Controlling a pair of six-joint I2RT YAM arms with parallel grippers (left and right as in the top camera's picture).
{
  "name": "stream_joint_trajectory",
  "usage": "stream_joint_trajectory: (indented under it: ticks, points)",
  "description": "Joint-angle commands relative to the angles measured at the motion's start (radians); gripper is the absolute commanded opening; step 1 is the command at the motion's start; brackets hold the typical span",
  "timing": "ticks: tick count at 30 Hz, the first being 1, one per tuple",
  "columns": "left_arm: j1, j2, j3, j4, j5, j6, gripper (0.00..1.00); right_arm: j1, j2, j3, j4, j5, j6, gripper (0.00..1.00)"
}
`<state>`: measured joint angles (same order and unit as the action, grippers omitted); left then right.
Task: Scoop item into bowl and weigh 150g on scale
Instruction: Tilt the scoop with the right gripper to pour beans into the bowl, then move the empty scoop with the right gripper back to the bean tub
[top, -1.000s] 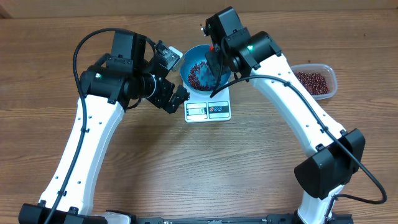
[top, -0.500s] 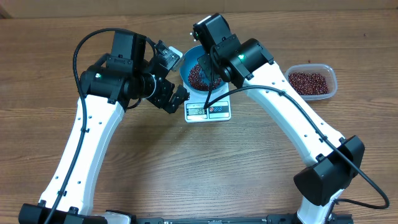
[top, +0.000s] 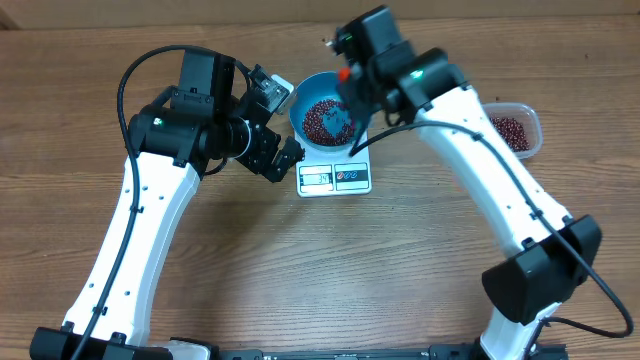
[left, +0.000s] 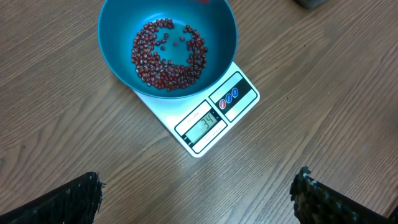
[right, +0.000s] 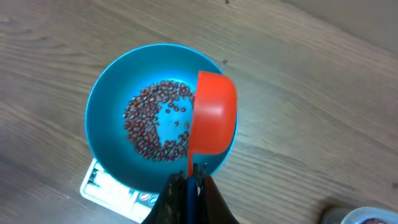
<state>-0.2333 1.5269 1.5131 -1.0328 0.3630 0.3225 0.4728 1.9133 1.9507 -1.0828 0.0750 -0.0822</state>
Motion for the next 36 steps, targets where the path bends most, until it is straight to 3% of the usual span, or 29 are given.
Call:
stream_joint_trajectory:
  ticks: [1, 5, 15, 20, 30, 36]
  points:
    - [0.004, -0.023, -0.005, -0.003, -0.005, 0.022, 0.99, -0.113, -0.105, 0.035, -0.026, -0.196, 0.002, 0.04]
    - [0.004, -0.023, -0.005, -0.003, -0.004, 0.022, 0.99, -0.253, -0.158, 0.035, -0.082, -0.314, 0.002, 0.04]
    - [0.004, -0.023, -0.005, -0.003, -0.004, 0.022, 1.0, -0.648, -0.213, 0.025, -0.24, -0.284, -0.059, 0.04]
    - [0.004, -0.023, -0.005, -0.003, -0.004, 0.022, 1.0, -0.778, -0.188, -0.047, -0.236, -0.271, -0.089, 0.04]
    - [0.004, -0.023, -0.005, -0.003, -0.004, 0.022, 1.0, -0.811, -0.116, -0.212, -0.199, -0.298, -0.163, 0.04]
    - [0.004, -0.023, -0.005, -0.003, -0.004, 0.022, 1.0, -0.81, -0.093, -0.32, -0.084, -0.346, -0.163, 0.04]
